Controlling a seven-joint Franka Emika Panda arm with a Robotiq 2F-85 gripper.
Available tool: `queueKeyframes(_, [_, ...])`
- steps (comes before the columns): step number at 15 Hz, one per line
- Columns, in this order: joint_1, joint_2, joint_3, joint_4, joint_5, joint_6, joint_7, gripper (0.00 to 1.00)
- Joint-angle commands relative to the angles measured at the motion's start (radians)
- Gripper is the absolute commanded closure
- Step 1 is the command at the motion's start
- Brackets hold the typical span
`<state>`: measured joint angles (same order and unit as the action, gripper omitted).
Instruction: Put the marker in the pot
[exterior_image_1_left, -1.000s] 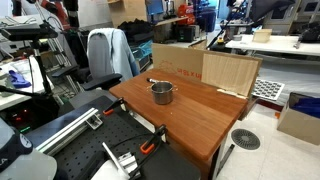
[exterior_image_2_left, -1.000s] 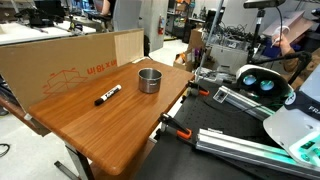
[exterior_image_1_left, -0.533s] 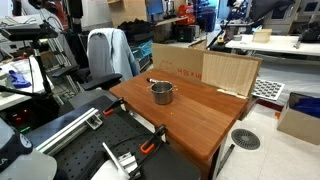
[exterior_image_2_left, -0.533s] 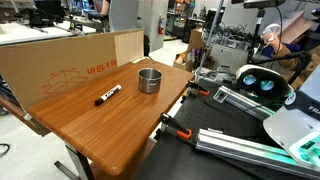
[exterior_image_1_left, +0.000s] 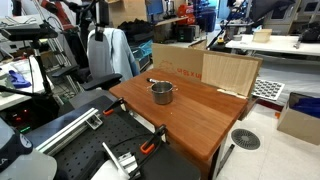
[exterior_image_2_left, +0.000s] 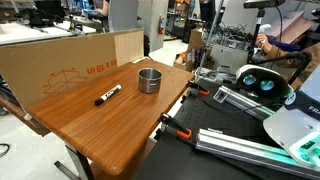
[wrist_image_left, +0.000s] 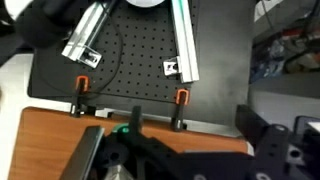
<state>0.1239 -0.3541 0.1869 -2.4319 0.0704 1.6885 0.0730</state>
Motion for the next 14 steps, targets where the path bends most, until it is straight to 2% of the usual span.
queueKeyframes(1, [0.034, 0.138, 0.010, 0.096, -0.082, -0.015, -0.105, 0.00])
queueKeyframes(7, [0.067, 0.320, 0.013, 0.215, -0.211, 0.063, -0.320, 0.00])
queueKeyframes(14, [0.066, 0.462, 0.017, 0.316, -0.305, 0.230, -0.612, 0.00])
